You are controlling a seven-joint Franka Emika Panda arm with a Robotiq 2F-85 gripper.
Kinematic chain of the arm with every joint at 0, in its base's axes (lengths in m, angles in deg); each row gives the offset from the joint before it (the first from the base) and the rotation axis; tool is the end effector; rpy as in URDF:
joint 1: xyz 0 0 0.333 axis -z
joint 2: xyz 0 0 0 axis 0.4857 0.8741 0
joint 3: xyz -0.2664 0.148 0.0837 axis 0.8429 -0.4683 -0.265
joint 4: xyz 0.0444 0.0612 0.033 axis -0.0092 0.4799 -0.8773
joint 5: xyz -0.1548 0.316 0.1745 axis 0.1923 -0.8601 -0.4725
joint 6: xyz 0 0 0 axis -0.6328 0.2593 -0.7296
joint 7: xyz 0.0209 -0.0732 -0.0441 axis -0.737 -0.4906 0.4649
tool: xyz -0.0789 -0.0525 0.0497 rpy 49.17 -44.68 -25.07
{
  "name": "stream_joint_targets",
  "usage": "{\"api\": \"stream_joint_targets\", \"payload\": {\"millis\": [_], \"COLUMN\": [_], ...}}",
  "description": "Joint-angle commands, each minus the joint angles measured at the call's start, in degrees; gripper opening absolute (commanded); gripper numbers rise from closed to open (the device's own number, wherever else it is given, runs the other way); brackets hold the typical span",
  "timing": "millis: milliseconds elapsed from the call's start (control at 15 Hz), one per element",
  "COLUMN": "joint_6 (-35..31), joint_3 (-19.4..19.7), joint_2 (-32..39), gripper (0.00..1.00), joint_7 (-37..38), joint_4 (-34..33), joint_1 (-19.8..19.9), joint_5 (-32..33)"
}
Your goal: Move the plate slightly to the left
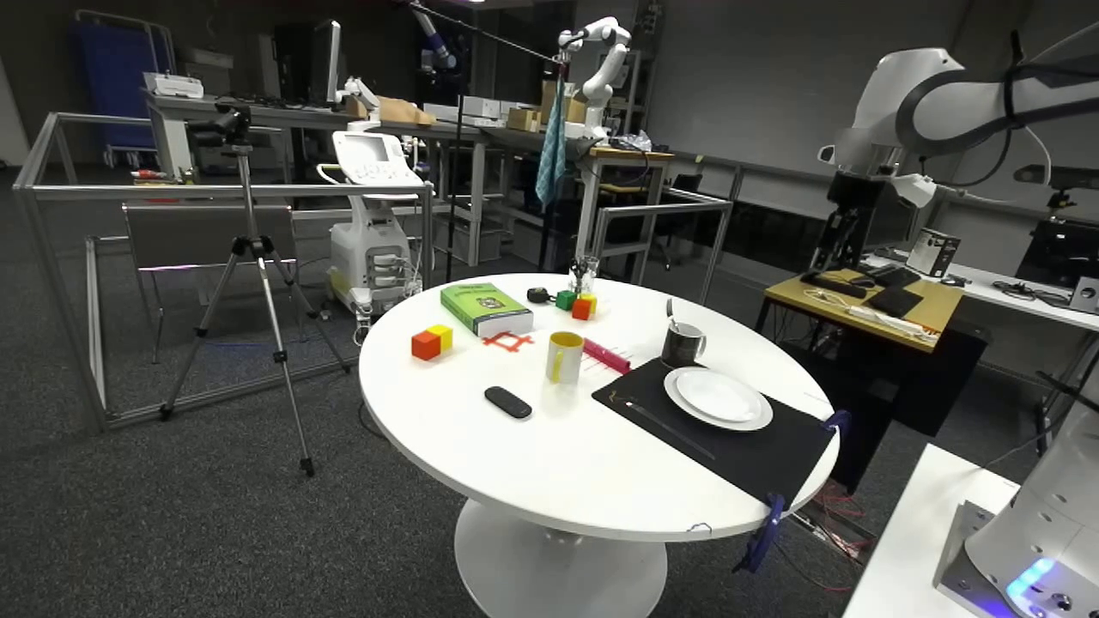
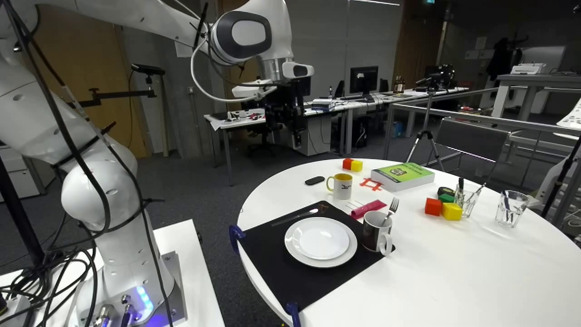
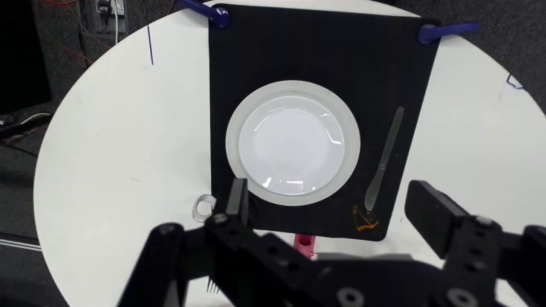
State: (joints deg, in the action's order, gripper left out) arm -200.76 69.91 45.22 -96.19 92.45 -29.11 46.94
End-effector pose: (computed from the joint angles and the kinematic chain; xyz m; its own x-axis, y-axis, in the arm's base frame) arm 0.4014 -0.0410 0.4993 0.9877 0.1409 0.0676 0.1343 -0.9864 0.0944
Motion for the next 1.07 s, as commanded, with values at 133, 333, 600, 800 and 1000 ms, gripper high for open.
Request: {"api": "stream_joint_targets", "payload": {"millis": [133,333,600,800,1000], "joint_6": [-7.78,-9.78,-12.40,-13.57,-15.12], "joint_3": [1.73,1.38,1.53,2.01,2.24], "joint_2": [4.87,8.23,11.65,14.02,16.05], "gripper": [1.00,1.00,1.00,1.00,1.00], "joint_7": [0.16,7.44,17.17,24.40,32.19], "joint_4": [0.74,0.53,0.56,0.09,-0.40], "joint_1": [3.25,6.61,10.40,12.75,14.88], "joint_5": [1.65,2.78,3.52,3.17,3.49]}}
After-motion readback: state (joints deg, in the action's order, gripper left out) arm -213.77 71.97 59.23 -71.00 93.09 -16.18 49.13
